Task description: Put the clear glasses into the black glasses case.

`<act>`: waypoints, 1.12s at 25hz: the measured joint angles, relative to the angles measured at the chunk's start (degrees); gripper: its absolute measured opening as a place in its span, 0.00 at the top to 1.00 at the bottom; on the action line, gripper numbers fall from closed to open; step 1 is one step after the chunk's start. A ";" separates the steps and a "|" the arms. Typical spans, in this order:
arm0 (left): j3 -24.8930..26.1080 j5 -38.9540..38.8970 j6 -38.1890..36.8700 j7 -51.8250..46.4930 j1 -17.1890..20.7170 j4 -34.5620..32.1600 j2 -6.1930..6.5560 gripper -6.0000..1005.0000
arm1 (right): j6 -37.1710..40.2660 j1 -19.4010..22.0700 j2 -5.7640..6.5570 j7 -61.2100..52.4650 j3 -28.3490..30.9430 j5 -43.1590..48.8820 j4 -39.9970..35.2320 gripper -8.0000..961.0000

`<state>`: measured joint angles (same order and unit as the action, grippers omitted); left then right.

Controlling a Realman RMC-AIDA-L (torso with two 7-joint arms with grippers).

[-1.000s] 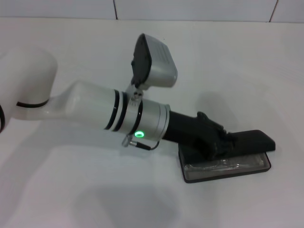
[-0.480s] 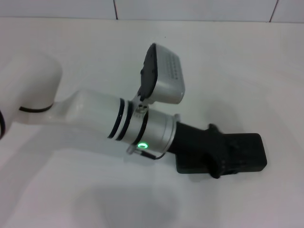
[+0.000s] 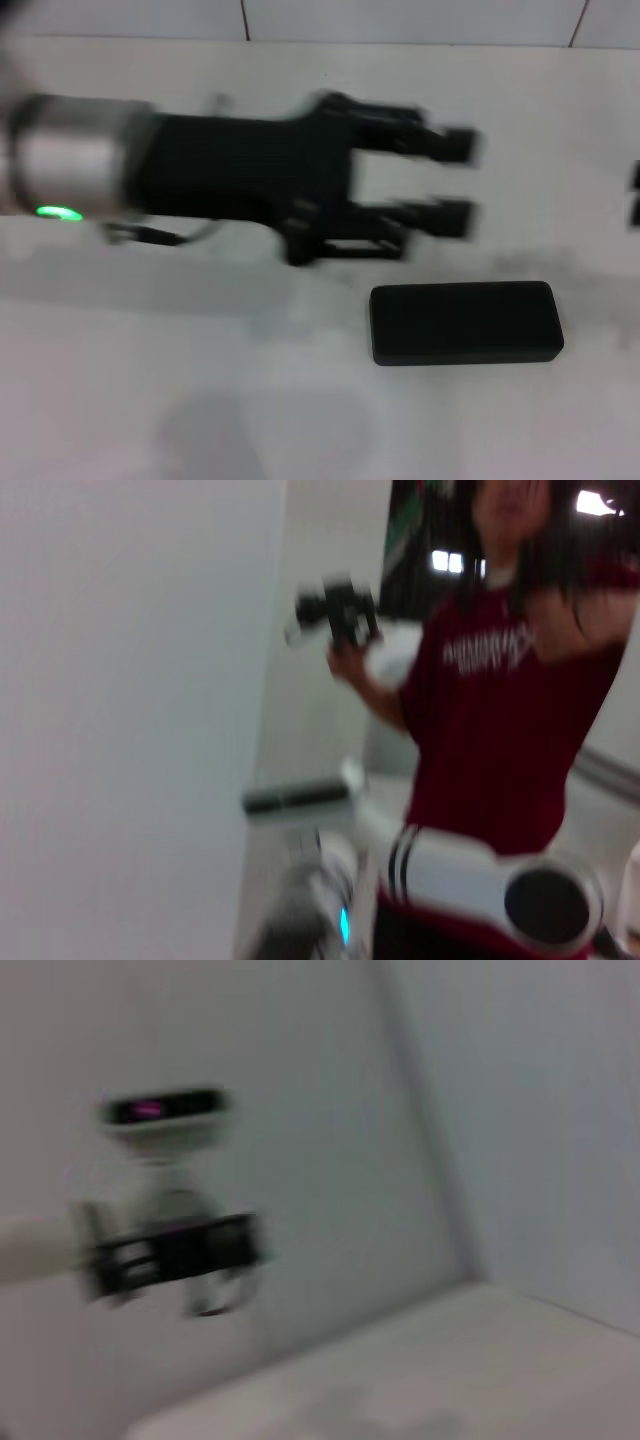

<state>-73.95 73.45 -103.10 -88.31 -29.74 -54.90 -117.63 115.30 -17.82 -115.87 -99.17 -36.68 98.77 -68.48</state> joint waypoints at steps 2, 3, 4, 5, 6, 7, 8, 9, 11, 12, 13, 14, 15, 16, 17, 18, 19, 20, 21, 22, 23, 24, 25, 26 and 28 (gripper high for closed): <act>3.98 0.95 -2.19 0.73 1.68 0.47 0.70 0.61 | 0.57 0.02 0.00 3.51 -4.18 -2.82 3.33 0.72; 4.99 1.40 -2.81 1.57 2.58 1.14 1.35 0.57 | 0.70 -0.01 -0.04 5.60 -6.25 -4.11 4.97 0.70; 5.38 1.46 -3.25 2.39 3.35 2.19 2.16 0.54 | 0.63 -0.15 -0.08 7.78 -8.01 -5.09 6.45 0.68; 5.65 1.49 -3.55 2.87 3.93 3.20 2.85 0.50 | 0.45 -0.43 -0.10 9.84 -9.84 -5.76 8.06 0.66; 5.78 1.74 -3.87 2.96 4.40 4.49 3.55 0.47 | 0.24 -0.76 -0.12 11.55 -11.35 -6.28 9.26 0.64; 5.97 2.10 -4.16 2.92 4.76 5.60 4.18 0.45 | -0.14 -1.37 -0.11 13.28 -13.49 -6.47 10.69 0.60; 6.12 2.56 -4.41 2.83 5.07 6.51 4.63 0.44 | -0.49 -1.79 -0.08 14.46 -15.13 -6.53 11.41 0.55; 6.23 2.99 -4.75 3.02 5.53 7.24 4.90 0.43 | -0.86 -2.36 -0.06 15.50 -17.22 -6.53 12.00 0.51; 6.36 3.43 -5.37 3.86 6.60 8.26 5.36 0.43 | -1.65 -2.88 -0.14 16.84 -20.22 -7.16 12.25 0.43; 6.39 3.53 -5.66 4.27 7.08 8.39 5.46 0.42 | -2.43 -3.07 -0.25 17.51 -22.04 -8.33 12.46 0.39; 6.41 3.66 -6.02 4.73 7.60 8.44 5.55 0.42 | -3.21 -3.16 -0.26 18.05 -23.53 -9.77 12.71 0.32; 6.43 3.83 -6.45 5.12 8.23 8.40 5.58 0.42 | -3.79 -3.21 -0.25 18.42 -24.67 -10.80 12.91 0.25; 6.44 3.94 -6.84 5.48 8.73 8.31 5.61 0.41 | -4.64 -3.30 -0.21 18.86 -25.86 -12.23 13.29 0.18; 6.44 4.04 -7.30 5.88 9.30 8.30 5.61 0.41 | -5.09 -3.44 -0.20 19.11 -26.49 -13.00 13.69 0.17; 6.45 4.07 -7.60 6.28 9.81 8.34 5.64 0.41 | -5.43 -3.58 -0.20 19.35 -26.82 -13.51 14.11 0.15; 6.46 4.11 -7.78 6.62 10.24 8.43 5.67 0.40 | -5.50 -3.79 -0.23 19.55 -27.08 -13.95 14.60 0.14; 6.46 4.11 -7.78 6.62 10.24 8.43 5.67 0.40 | -5.49 -4.05 -0.26 19.79 -27.38 -14.39 15.15 0.12; 6.64 4.16 -7.83 7.55 11.22 8.56 5.70 0.40 | -5.47 -4.18 -0.26 19.93 -27.63 -14.62 15.47 0.11; 6.67 4.17 -7.84 7.67 11.39 8.56 5.70 0.40 | -5.46 -4.26 -0.26 20.01 -27.90 -14.82 15.69 0.11; 6.70 4.19 -7.88 7.73 11.62 8.56 5.71 0.40 | -5.48 -4.24 -0.26 20.04 -28.15 -15.01 15.84 0.11; 6.72 4.21 -7.93 7.75 11.84 8.56 5.72 0.40 | -5.48 -4.20 -0.26 20.05 -28.27 -15.21 15.89 0.11; 6.77 4.21 -7.99 7.76 12.03 8.56 5.72 0.40 | -5.47 -4.16 -0.27 20.07 -28.43 -15.49 15.97 0.11; 6.80 4.21 -8.01 7.76 12.11 8.56 5.73 0.40 | -5.43 -4.15 -0.29 20.09 -28.57 -15.68 16.06 0.11; 6.86 4.21 -8.04 7.77 12.22 8.56 5.73 0.40 | -5.33 -4.14 -0.31 20.31 -28.99 -16.17 16.36 0.11; 6.93 4.22 -8.23 7.78 12.30 8.56 5.74 0.40 | -5.28 -4.12 -0.32 20.60 -29.33 -16.66 16.75 0.11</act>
<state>-67.02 77.66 -111.33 -80.53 -17.44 -46.34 -111.89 110.01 -21.93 -116.19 -78.58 -66.01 82.10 -51.73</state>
